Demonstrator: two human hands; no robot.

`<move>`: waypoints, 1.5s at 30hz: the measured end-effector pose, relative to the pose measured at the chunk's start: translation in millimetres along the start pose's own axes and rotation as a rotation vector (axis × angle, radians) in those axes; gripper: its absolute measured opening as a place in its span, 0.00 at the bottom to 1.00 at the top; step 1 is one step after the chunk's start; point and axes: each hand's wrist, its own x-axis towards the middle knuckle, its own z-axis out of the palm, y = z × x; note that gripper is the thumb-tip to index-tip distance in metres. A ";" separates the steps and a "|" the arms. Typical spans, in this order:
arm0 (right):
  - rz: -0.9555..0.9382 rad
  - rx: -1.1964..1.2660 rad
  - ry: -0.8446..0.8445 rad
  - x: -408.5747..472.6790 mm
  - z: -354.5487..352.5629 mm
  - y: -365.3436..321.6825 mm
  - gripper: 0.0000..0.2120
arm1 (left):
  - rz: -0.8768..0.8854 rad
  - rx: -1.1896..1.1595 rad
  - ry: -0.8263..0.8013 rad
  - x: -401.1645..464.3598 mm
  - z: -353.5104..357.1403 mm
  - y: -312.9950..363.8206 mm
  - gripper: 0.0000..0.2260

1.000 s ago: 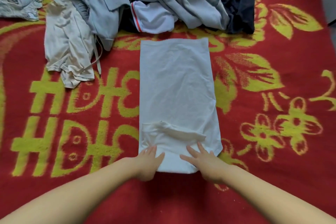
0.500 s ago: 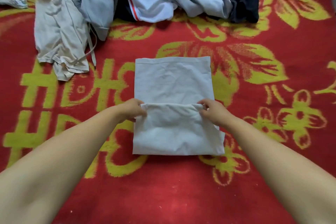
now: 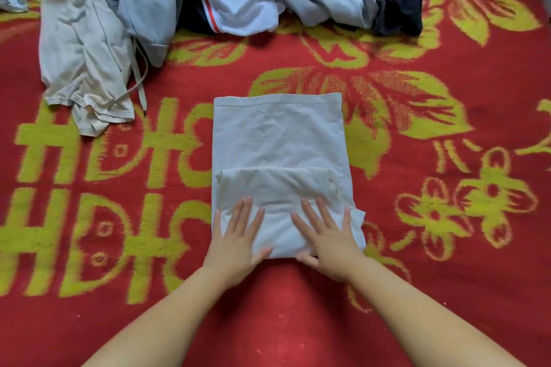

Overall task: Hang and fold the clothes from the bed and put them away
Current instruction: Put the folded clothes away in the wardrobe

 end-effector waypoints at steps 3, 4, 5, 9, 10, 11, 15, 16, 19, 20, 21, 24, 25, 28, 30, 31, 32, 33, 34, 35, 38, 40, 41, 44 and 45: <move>-0.021 -0.085 -0.048 -4.9 -3.2 7.0 0.49 | 0.223 0.166 -0.024 -7.4 -4.1 -17.4 0.42; -0.007 -0.101 -0.054 -8.0 -4.4 7.5 0.48 | 0.245 0.191 -0.034 -10.4 -8.8 -18.2 0.43; 0.002 -0.115 -0.056 -10.8 -8.0 7.1 0.48 | 0.234 0.204 -0.041 -13.8 -13.6 -17.9 0.43; 0.031 -0.096 -0.086 -13.2 -25.9 -0.5 0.43 | 0.179 0.280 -0.152 -7.1 -34.6 -5.9 0.37; 0.036 -0.095 -0.117 -12.6 -30.9 -2.8 0.41 | 0.178 0.271 -0.259 -4.5 -41.7 -4.6 0.35; 0.031 -0.103 -0.176 -14.7 -37.3 -6.7 0.40 | 0.180 0.235 -0.336 -5.4 -49.6 -2.3 0.34; -0.085 -0.014 -0.566 -31.8 -76.3 -17.6 0.36 | 0.135 -0.133 -0.731 -15.9 -92.5 2.7 0.26; -0.104 0.053 -0.640 -33.8 -89.4 -18.1 0.34 | 0.105 -0.212 -0.838 -16.9 -105.0 0.9 0.22; -0.097 0.165 -0.677 -23.0 -134.7 -7.9 0.33 | -0.018 -0.506 -0.969 -2.8 -144.4 -18.4 0.13; -0.065 0.186 -0.619 -15.3 -148.9 0.4 0.31 | -0.080 -0.617 -0.948 5.9 -155.5 -29.3 0.12; -0.015 0.223 -0.516 -5.9 -161.4 9.9 0.28 | -0.140 -0.712 -0.903 16.6 -164.2 -41.5 0.13; 0.172 0.376 -0.141 27.9 -181.2 39.4 0.21 | -0.272 -0.869 -0.635 52.6 -179.5 -71.9 0.11; 0.219 0.422 -0.036 38.8 -180.6 44.9 0.19 | -0.312 -0.895 -0.525 63.6 -178.4 -77.0 0.09; 0.329 0.489 0.195 66.8 -160.8 50.7 0.17 | -0.471 -0.964 -0.218 88.8 -156.7 -80.6 0.03; 0.387 0.546 0.269 79.5 -141.8 52.4 0.20 | -0.578 -0.917 -0.024 98.9 -130.4 -77.4 0.04; 0.413 0.593 0.308 82.2 -132.7 52.4 0.23 | -0.639 -0.908 0.095 100.1 -117.2 -73.4 0.07; 0.446 0.660 0.364 82.5 -124.3 51.5 0.25 | -0.696 -0.926 0.224 98.1 -106.0 -67.8 0.10; 0.487 0.741 0.433 80.8 -117.2 50.3 0.27 | -0.734 -0.959 0.345 94.5 -96.7 -61.5 0.14; 0.537 0.806 0.503 77.2 -109.5 49.0 0.29 | -0.749 -0.973 0.426 88.1 -88.2 -54.2 0.17; 0.583 0.825 0.546 72.2 -100.9 47.7 0.29 | -0.748 -0.951 0.458 80.9 -79.3 -46.9 0.17; 0.626 0.698 0.514 61.2 -78.3 47.3 0.21 | -0.730 -0.782 0.443 63.8 -57.9 -41.3 0.15; 0.612 0.683 0.503 64.8 -73.9 50.4 0.15 | -0.753 -0.662 0.439 62.9 -55.0 -51.1 0.15; 0.611 0.695 0.503 68.3 -73.9 52.0 0.13 | -0.755 -0.622 0.432 64.8 -54.9 -55.7 0.15; 0.635 0.775 0.551 73.4 -77.7 49.0 0.15 | -0.740 -0.584 0.412 70.4 -56.9 -57.2 0.16; 0.648 0.824 0.585 71.0 -77.3 45.1 0.17 | -0.755 -0.588 0.426 69.2 -56.5 -53.8 0.16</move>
